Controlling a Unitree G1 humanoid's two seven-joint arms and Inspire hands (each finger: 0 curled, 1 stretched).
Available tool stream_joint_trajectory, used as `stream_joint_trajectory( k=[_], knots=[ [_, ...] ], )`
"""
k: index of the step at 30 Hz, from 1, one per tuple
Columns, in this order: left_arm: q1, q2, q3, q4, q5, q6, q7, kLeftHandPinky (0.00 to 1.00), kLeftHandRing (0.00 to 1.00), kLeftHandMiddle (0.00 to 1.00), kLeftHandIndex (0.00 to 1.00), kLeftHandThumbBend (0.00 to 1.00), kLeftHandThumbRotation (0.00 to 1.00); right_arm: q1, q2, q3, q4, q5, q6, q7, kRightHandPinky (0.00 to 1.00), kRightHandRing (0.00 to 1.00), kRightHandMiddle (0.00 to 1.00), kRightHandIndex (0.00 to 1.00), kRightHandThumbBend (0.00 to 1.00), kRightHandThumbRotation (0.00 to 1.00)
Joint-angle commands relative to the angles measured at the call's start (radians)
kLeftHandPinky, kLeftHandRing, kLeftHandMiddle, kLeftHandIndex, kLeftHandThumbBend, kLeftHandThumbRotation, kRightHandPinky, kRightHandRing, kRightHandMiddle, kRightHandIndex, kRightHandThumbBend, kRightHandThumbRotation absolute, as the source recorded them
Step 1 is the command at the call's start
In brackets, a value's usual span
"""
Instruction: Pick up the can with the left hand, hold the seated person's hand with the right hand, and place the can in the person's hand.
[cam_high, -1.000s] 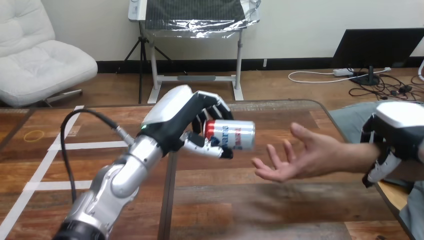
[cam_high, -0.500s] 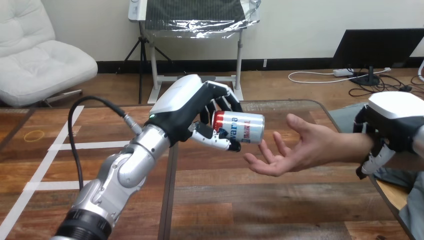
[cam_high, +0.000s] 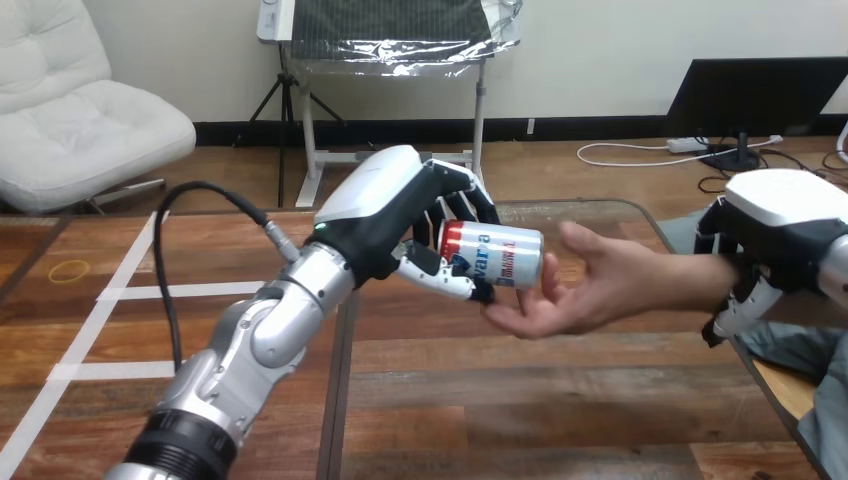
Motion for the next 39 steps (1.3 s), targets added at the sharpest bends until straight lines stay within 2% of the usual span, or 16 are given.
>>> stream_joint_trajectory(
  k=[1, 10, 27, 33, 36, 39],
  knots=[
    [-0.115, -0.031, -0.006, -0.021, -0.005, 0.02, -0.003, 0.33, 0.38, 0.45, 0.49, 0.6, 0.0, -0.17, -0.022, -0.049, -0.057, -0.005, 0.007, 0.004, 0.39, 0.46, 0.51, 0.49, 0.81, 0.0],
    [-0.132, -0.064, -0.035, -0.021, 0.017, 0.027, 0.003, 0.32, 0.38, 0.44, 0.48, 0.61, 0.0, -0.192, -0.003, -0.044, -0.047, 0.0, -0.01, -0.01, 0.34, 0.4, 0.46, 0.49, 0.81, 0.0],
    [-0.135, -0.136, -0.08, 0.0, 0.045, 0.027, 0.016, 0.34, 0.39, 0.46, 0.49, 0.62, 0.0, -0.233, 0.027, -0.023, -0.031, -0.014, 0.005, 0.017, 0.33, 0.4, 0.46, 0.49, 0.8, 0.0],
    [-0.133, -0.158, -0.094, 0.012, 0.041, 0.026, -0.001, 0.34, 0.39, 0.46, 0.48, 0.6, 0.0, -0.234, 0.033, -0.018, -0.037, -0.021, 0.005, 0.017, 0.32, 0.4, 0.46, 0.49, 0.8, 0.0],
    [-0.13, -0.165, -0.102, 0.012, 0.043, 0.027, -0.006, 0.34, 0.39, 0.46, 0.48, 0.59, 0.0, -0.232, 0.035, -0.018, -0.016, -0.017, -0.031, -0.013, 0.31, 0.39, 0.45, 0.48, 0.81, 0.0],
    [-0.125, -0.17, -0.11, 0.007, 0.044, 0.034, -0.013, 0.35, 0.4, 0.47, 0.48, 0.58, 0.0, -0.231, 0.04, -0.017, -0.016, -0.018, -0.023, -0.006, 0.31, 0.38, 0.45, 0.48, 0.81, 0.0]
  ],
)
